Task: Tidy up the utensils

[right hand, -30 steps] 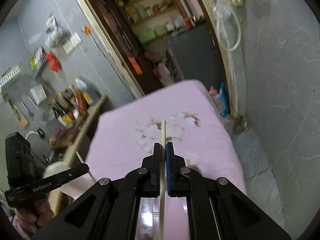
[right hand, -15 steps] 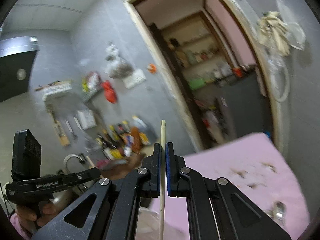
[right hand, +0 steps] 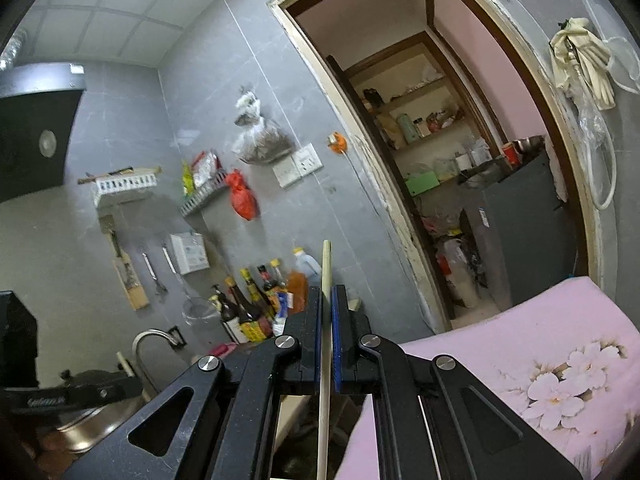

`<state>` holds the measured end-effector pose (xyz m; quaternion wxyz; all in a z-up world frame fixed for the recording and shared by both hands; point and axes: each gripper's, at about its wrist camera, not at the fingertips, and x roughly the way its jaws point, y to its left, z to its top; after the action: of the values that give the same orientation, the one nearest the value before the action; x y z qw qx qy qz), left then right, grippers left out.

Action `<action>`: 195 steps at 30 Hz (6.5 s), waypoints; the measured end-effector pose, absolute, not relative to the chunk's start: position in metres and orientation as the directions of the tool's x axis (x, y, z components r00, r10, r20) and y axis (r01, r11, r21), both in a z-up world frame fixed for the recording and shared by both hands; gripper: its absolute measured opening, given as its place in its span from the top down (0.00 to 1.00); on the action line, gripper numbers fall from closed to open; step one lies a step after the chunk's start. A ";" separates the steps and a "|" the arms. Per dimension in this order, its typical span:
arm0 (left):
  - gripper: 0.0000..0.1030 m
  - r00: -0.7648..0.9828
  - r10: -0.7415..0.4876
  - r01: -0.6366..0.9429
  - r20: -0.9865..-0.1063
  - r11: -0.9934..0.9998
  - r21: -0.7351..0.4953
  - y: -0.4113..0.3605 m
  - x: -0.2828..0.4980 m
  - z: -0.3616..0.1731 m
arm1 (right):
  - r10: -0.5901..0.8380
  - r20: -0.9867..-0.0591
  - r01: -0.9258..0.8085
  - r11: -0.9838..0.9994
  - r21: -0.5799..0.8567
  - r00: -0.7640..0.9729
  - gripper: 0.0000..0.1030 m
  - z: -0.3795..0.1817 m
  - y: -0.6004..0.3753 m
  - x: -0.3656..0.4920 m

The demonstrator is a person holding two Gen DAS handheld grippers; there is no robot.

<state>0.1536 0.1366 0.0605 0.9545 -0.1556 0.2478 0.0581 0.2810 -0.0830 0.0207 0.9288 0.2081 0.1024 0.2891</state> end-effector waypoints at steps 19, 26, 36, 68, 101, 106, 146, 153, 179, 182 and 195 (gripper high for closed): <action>0.95 0.812 0.054 -0.208 -0.581 0.957 -0.202 0.124 0.180 -0.002 | 0.499 -0.165 -0.425 0.838 0.343 0.851 0.96 -0.019 -0.066 0.287; 0.95 0.801 0.028 -0.194 -0.598 0.957 -0.215 0.120 0.181 -0.007 | 0.514 -0.205 -0.419 0.827 0.375 0.833 0.95 -0.023 -0.074 0.287; 0.87 0.796 -0.011 -0.185 -0.605 0.948 -0.260 0.117 0.180 -0.004 | 0.546 -0.239 -0.423 0.804 0.417 0.803 0.75 -0.019 -0.100 0.278; 0.08 0.896 -0.059 -0.028 -0.441 0.982 -0.188 -0.087 0.207 0.002 | 0.287 -0.295 -0.236 0.952 0.195 0.911 0.01 0.005 -0.323 0.223; 0.40 0.651 -0.130 -0.063 -0.748 0.972 -0.224 -0.149 0.272 -0.137 | 0.475 -0.654 -0.303 0.880 0.367 0.589 0.59 -0.173 -0.344 0.315; 0.50 0.641 -0.163 -0.023 -0.750 0.973 -0.231 -0.151 0.294 -0.143 | 0.496 -0.663 -0.317 0.869 0.381 0.561 0.69 -0.179 -0.339 0.320; 0.97 0.556 -0.318 0.118 -0.768 0.945 -0.306 -0.164 0.335 -0.149 | 0.445 -0.792 -0.328 0.887 0.326 0.417 0.86 -0.174 -0.320 0.345; 0.97 0.591 -0.283 0.110 -0.755 0.956 -0.272 -0.163 0.323 -0.134 | 0.485 -0.746 -0.298 0.873 0.386 0.457 0.88 -0.167 -0.332 0.331; 0.98 0.839 -0.165 0.099 -0.518 0.983 -0.152 -0.126 0.224 -0.025 | 0.441 -0.532 -0.310 0.895 0.320 0.723 0.89 -0.076 -0.330 0.223; 0.98 0.844 -0.169 0.102 -0.509 0.982 -0.157 -0.119 0.219 -0.017 | 0.440 -0.484 -0.315 0.894 0.320 0.756 0.89 -0.055 -0.325 0.217; 0.98 0.903 -0.102 0.036 -0.418 0.986 -0.162 -0.043 0.189 0.049 | 0.574 -0.167 -0.483 0.786 0.385 0.802 0.89 0.042 -0.244 0.242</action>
<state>0.1894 -0.0434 0.0492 0.9724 -0.0755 0.2178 -0.0354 0.2420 -0.2443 0.0421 0.9348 0.1639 0.1389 0.2828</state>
